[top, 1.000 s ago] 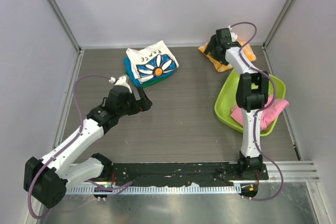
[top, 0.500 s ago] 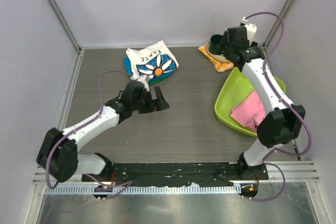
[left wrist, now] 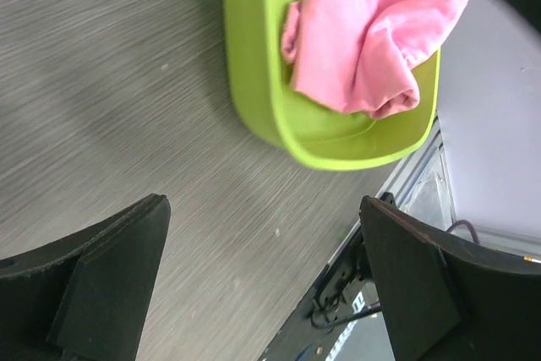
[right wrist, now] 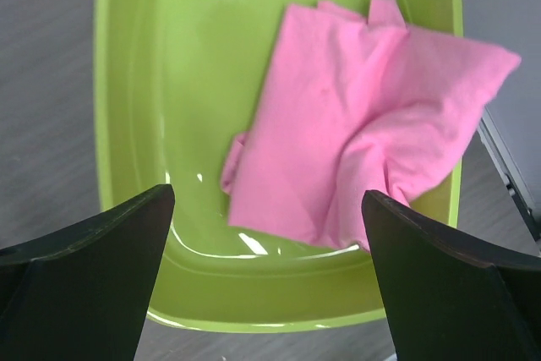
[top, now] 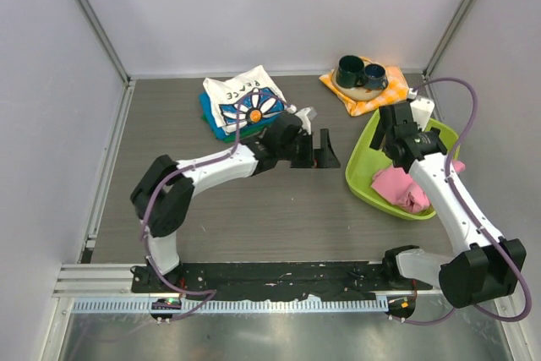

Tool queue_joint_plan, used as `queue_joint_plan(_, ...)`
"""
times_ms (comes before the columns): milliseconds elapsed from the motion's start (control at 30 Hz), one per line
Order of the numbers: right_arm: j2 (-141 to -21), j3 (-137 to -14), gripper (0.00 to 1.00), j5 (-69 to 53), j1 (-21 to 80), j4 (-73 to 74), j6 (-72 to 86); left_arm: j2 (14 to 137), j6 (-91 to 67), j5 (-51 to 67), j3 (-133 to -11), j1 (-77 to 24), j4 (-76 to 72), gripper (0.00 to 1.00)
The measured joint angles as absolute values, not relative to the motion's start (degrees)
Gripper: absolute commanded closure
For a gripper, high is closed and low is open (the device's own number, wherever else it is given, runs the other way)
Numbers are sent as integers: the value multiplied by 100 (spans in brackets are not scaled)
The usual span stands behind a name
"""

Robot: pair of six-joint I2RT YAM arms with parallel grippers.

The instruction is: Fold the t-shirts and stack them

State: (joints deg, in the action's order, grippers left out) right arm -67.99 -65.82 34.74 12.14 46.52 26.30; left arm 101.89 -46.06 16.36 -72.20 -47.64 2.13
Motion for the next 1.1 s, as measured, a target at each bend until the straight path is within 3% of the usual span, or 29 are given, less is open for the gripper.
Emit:
queue_joint_plan(467,-7354,-5881,0,3857,1214,4888,3146,12770,-3924,1500,-10643,-5343,1968,3)
queue_joint_plan(900,-8283,-5802,0,3861,543,4587,3623,13336,-3387,827,-11408,-5349,3048,29)
queue_joint_plan(1100,-8589,-5607,0,3848,360,4469,3734,13367,-3411,858,-11419,-5339,2995,51)
